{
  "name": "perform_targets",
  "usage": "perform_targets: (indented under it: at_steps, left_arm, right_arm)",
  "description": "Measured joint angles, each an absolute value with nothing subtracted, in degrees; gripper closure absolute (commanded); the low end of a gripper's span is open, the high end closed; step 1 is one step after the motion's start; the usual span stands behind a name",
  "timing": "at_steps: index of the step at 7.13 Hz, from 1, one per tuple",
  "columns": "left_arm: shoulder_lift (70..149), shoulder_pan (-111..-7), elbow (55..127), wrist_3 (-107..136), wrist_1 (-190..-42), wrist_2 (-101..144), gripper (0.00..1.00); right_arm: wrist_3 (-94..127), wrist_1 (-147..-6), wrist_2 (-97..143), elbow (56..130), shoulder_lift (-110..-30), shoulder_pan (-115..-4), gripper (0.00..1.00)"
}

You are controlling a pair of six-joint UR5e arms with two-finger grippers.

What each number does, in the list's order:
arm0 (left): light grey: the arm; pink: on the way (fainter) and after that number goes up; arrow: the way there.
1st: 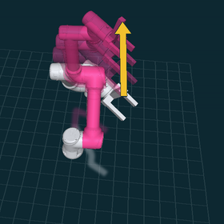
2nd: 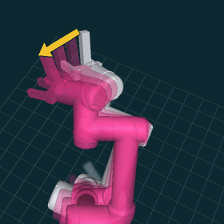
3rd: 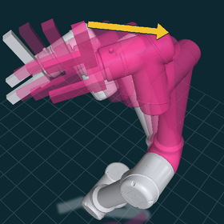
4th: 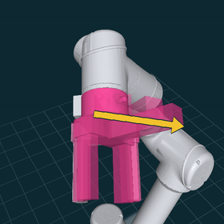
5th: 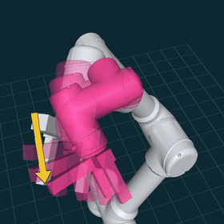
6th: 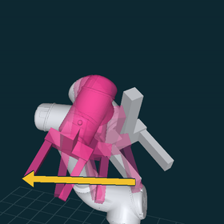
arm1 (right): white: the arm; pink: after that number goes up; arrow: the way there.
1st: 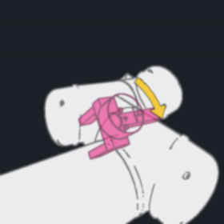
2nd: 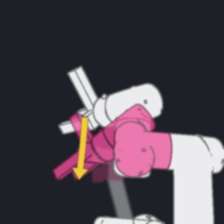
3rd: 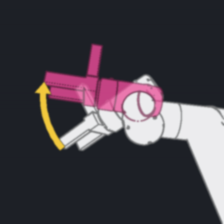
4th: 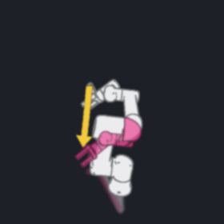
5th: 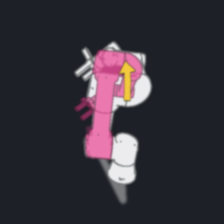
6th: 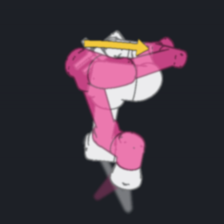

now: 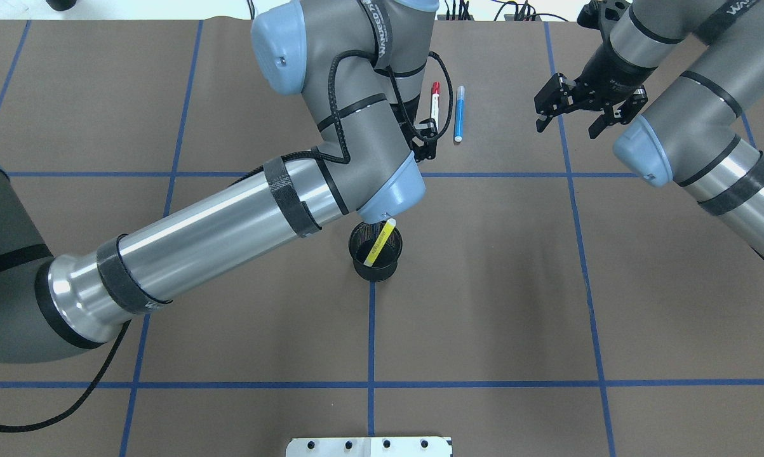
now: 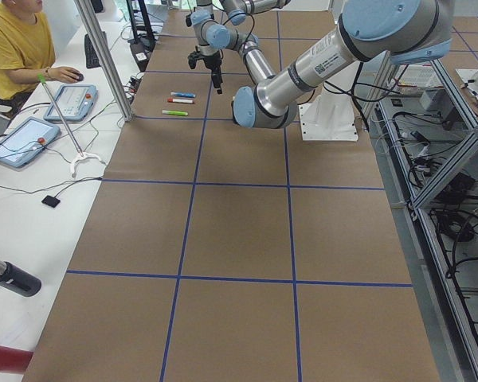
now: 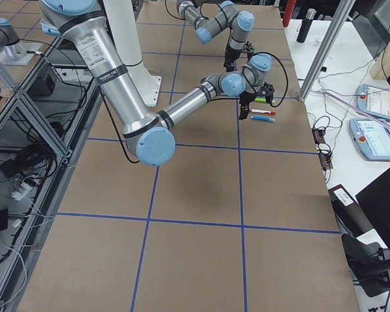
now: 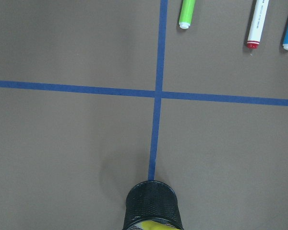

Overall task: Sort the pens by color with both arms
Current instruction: 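Withdraw the right arm while the left gripper moves over the cup, then lower the left gripper into the cup and grasp the yellow highlighter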

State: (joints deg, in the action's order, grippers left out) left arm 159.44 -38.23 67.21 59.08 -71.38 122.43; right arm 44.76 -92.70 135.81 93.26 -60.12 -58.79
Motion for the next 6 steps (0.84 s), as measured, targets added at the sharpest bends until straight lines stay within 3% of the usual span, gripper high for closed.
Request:
perform_targets:
  at_steps: [2,3,6]
  left_arm:
    - [159.6,-36.1,65.9,58.9,-71.4,119.2,0.15]
    - [159.6,-35.2,65.5,58.8,-71.4,118.2,0.33]
    - [159.7,-33.7,64.6,58.7,-71.5,117.8,0.37]
  right_arm:
    - [44.7,-92.7,135.6,93.7,-60.4,-58.5,0.00]
    - [44.7,-92.7,135.5,93.8,-60.4,-58.3,0.00]
    - [44.7,-92.7,135.2,93.9,-60.5,-57.9,0.00]
